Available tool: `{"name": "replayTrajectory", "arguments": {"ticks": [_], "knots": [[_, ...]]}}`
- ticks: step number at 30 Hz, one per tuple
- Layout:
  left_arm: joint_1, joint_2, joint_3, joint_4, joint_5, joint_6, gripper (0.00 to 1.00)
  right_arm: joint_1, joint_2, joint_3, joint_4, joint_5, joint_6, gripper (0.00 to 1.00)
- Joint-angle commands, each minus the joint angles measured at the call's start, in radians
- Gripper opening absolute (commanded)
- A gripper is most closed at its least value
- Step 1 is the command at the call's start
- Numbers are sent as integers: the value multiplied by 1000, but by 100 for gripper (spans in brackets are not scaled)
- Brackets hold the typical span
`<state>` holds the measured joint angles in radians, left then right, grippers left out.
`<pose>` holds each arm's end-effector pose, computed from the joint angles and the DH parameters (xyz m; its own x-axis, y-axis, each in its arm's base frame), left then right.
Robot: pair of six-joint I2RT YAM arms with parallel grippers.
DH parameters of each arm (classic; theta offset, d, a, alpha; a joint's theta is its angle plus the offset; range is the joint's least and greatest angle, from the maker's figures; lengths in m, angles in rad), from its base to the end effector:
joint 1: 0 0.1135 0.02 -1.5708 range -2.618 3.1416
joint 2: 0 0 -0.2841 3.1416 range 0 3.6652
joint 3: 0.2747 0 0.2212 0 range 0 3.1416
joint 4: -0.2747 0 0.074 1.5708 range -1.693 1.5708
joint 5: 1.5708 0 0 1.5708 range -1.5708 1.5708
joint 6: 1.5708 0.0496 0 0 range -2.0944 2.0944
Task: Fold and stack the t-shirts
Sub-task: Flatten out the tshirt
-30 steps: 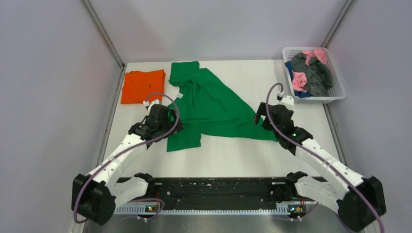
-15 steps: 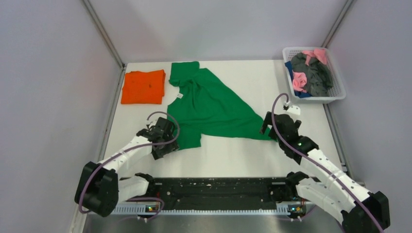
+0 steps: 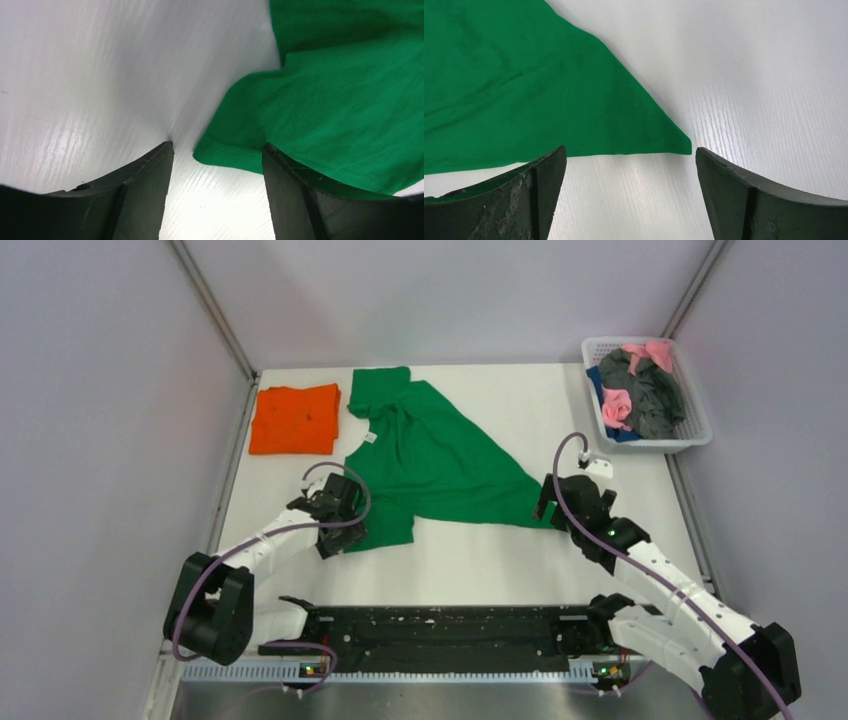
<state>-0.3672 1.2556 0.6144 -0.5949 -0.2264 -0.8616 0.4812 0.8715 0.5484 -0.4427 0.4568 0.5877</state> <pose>0.1707 -0.0537 0.1888 -0.7874 -0.4895 -0.3748 -0.4860 0.8669 -0.1112 0.1373 0.0470 0.2381 -0.5854 0.2557 -0.7694 0.2295 0.9624 0.1452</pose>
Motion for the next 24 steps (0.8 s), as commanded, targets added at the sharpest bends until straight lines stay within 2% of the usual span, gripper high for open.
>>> {"name": "replayTrajectory", "arguments": {"ticks": [1, 6, 15, 17, 20, 22, 24], "knots": [[8, 66, 29, 77, 45, 11, 61, -6, -13, 33, 3, 11, 13, 99], [7, 135, 46, 60, 86, 40, 45, -6, -14, 31, 3, 24, 14, 99], [-3, 123, 48, -29, 101, 75, 42, -7, -5, 33, 2, 41, 14, 99], [-7, 120, 45, -29, 100, 76, 38, -6, -1, 33, 3, 42, 13, 99], [-7, 127, 51, -19, 105, 80, 24, -7, 5, 33, 2, 43, 14, 99], [-7, 132, 61, -11, 116, 85, 0, -6, 6, 36, -2, 45, 16, 99], [-10, 129, 77, -7, 124, 99, 0, -7, 7, 40, -17, 57, 31, 99]]}}
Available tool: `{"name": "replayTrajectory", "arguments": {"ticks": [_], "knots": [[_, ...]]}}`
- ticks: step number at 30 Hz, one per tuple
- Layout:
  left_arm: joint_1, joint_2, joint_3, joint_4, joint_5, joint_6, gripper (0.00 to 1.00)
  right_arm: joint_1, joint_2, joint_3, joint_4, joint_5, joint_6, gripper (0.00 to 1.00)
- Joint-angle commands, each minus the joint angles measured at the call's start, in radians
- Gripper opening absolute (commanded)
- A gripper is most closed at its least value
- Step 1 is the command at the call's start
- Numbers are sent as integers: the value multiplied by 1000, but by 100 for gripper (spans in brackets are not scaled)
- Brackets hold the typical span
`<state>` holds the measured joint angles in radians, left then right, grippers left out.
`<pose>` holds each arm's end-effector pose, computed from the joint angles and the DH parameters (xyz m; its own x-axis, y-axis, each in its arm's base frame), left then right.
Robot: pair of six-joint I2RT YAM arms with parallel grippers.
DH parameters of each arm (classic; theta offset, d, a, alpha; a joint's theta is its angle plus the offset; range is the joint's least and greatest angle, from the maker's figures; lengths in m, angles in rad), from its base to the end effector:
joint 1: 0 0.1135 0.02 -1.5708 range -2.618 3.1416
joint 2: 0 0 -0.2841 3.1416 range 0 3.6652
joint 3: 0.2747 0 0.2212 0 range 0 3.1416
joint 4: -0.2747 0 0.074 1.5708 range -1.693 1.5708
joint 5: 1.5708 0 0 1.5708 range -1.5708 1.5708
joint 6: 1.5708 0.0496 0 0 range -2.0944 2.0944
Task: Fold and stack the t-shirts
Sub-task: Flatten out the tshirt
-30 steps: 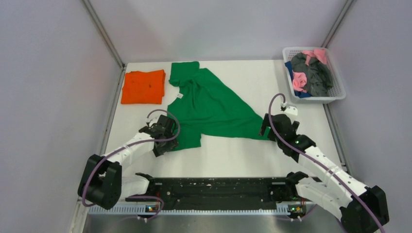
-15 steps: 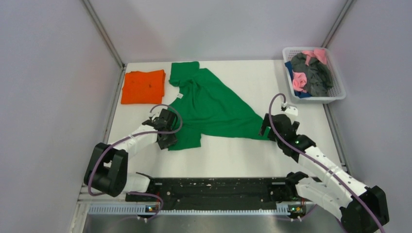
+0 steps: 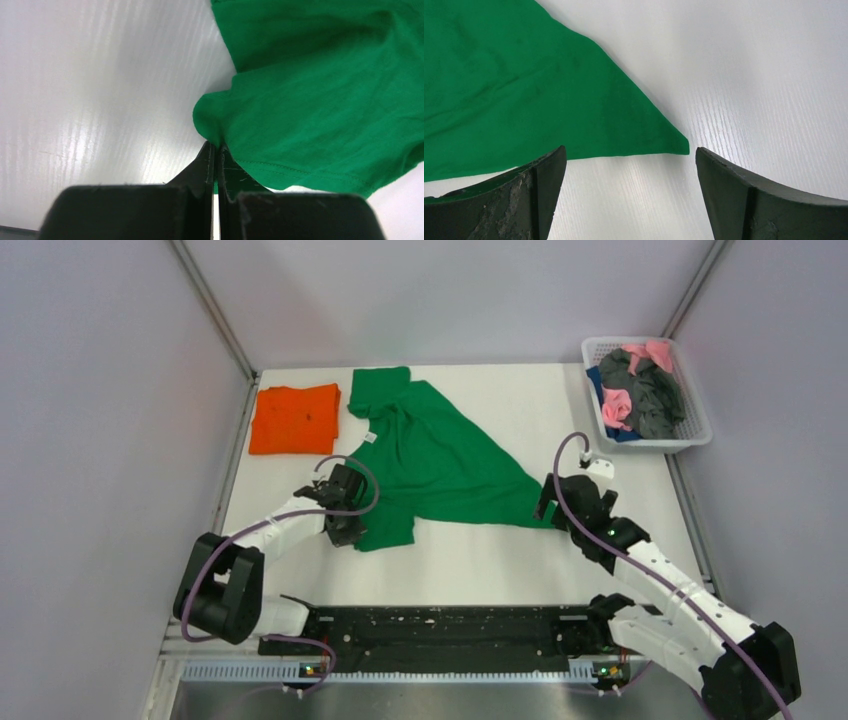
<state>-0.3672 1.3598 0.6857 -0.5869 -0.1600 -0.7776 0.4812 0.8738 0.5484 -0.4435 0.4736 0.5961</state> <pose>0.1912 -0.0651 0.1882 -0.8503 -0.4150 -0.3237 -0.4034 0.9089 -0.1058 0.1376 0.0463 0.2380 -0.5782 0.2617 -0.7728 0.2456 0.9590 0.1410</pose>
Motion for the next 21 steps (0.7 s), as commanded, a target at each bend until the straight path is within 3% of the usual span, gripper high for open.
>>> {"name": "replayTrajectory", "arguments": {"ticks": [1, 9, 14, 21], "knots": [[-9, 18, 13, -17, 59, 21, 0, -8, 4, 43, -29, 63, 39, 99], [-10, -145, 46, -123, -55, 9, 0, -10, 5, 22, -178, 161, 178, 96], [-8, -302, 47, -204, -166, -31, 0, -12, -14, -12, -184, 62, 201, 94], [-7, -450, 17, -195, -147, -37, 0, -12, -71, -73, -177, -113, 185, 85]]}}
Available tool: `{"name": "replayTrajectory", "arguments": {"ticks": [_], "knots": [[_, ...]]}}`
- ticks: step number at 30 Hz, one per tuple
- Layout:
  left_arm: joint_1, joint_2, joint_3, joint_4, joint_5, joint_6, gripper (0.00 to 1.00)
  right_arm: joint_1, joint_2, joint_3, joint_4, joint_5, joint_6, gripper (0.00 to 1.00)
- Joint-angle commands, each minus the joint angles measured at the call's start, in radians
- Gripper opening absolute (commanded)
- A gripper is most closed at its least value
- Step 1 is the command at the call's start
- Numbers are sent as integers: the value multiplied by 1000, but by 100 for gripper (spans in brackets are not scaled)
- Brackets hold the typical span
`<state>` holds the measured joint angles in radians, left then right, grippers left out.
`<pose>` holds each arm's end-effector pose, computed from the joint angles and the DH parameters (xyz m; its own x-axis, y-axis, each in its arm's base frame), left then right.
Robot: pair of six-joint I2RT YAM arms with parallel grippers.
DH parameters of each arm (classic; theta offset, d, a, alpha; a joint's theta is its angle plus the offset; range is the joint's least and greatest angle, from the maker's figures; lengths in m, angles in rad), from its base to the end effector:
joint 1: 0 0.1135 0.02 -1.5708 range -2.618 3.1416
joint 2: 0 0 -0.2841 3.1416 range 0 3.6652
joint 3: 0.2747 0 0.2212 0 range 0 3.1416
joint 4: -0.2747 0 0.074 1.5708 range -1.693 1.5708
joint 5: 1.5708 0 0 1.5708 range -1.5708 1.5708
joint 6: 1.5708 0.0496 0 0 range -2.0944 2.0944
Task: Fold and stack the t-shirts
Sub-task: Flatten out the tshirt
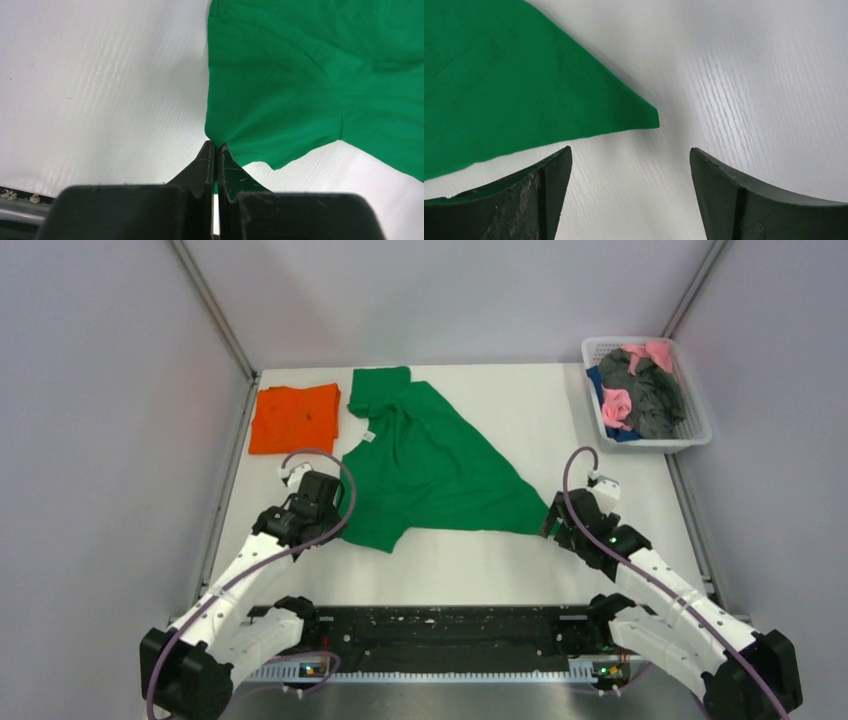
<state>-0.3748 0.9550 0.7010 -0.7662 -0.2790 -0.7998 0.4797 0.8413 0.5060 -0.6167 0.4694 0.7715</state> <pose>0.1359 -0.0388 0.2463 -0.7089 -0.4620 -0.5329 -0.4170 0.8839 -0.2117 0.1168 0.0355 0.2156 -0.6427 0.3666 -0.6727 0.3757 0.9161 0.1403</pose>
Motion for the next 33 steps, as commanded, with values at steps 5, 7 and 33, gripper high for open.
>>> {"name": "replayTrajectory", "arguments": {"ticks": [5, 7, 33], "knots": [[-1, -51, -21, -7, -23, -22, 0, -9, -36, -70, 14, -119, 49, 76], [0, -44, -27, 6, -8, -19, 0, -10, -22, -80, 39, -115, 54, 72], [-1, -30, -33, 41, 0, -21, 0, -32, 148, -136, 327, -2, 80, 54]]}}
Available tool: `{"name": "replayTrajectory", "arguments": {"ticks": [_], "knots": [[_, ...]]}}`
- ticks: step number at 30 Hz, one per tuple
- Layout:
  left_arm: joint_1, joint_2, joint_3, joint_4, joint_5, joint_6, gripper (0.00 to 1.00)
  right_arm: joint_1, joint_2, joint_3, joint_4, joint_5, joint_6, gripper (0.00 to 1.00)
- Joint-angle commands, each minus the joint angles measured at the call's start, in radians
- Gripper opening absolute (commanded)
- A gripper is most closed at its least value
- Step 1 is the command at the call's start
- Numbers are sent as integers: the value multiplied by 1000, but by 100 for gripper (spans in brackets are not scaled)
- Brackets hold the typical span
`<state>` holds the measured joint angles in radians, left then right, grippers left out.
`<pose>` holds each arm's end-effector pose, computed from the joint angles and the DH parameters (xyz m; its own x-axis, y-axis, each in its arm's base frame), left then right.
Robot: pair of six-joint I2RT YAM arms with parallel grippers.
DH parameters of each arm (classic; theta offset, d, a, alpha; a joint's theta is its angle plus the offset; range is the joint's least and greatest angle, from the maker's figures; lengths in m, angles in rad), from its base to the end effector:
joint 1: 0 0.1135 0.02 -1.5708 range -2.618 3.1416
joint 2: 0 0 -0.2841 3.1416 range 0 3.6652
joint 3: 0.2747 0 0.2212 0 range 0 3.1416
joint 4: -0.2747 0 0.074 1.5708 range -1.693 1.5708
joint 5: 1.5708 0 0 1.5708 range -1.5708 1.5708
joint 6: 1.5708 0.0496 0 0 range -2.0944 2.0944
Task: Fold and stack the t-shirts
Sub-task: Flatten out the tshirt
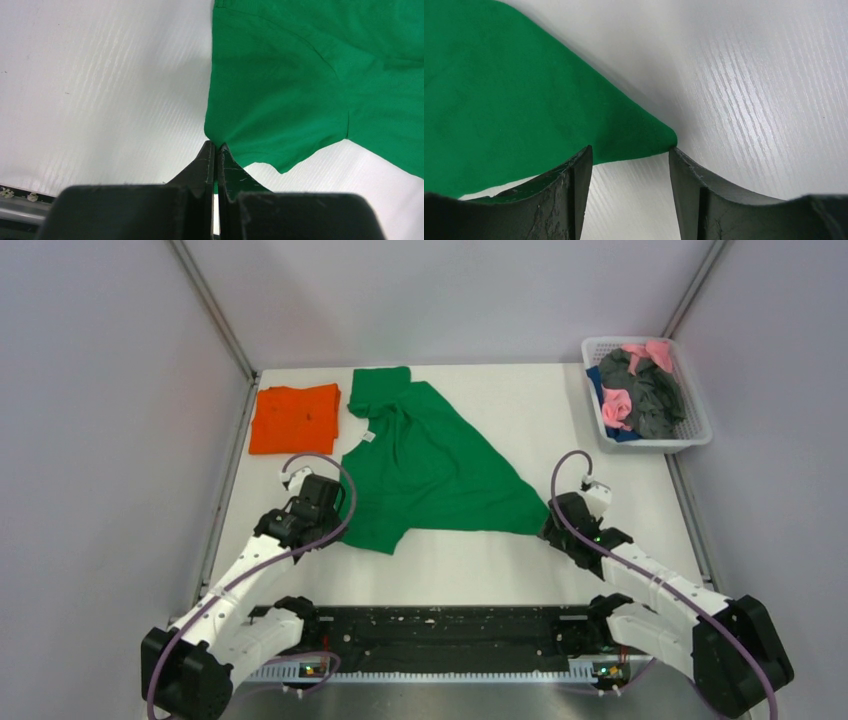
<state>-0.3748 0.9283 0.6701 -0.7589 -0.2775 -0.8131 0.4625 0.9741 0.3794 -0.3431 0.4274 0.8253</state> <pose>0.1305 -0.0368 0.2411 -0.7024 -0.4744 -0.5307 -0.4251 0.8775 -0.2218 0.1352 0.0444 0.1829 -0.6266 0.4348 -0.6468 0.4036 0.8910 0.2080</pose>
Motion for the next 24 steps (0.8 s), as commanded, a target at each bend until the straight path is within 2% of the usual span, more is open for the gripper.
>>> {"name": "replayTrajectory", "arguments": {"ticks": [1, 6, 17, 19, 21, 24], "knots": [[0, -4, -1, 33, -3, -8, 0, -17, 18, -14, 59, 46, 32, 52], [0, -7, -1, 30, -9, -13, 0, -25, 24, -30, 77, 74, 53, 39], [-1, -13, 5, 33, -1, -11, 0, -36, 79, -31, 140, 88, 62, 23], [0, -15, 8, 31, -4, -9, 0, -36, 91, -25, 141, 93, 58, 15], [-1, -19, 14, 28, -6, -8, 0, -36, 89, -20, 140, 96, 52, 1], [-1, -30, 35, 15, 6, -8, 0, -35, 60, -20, 142, 114, 37, 0]]}}
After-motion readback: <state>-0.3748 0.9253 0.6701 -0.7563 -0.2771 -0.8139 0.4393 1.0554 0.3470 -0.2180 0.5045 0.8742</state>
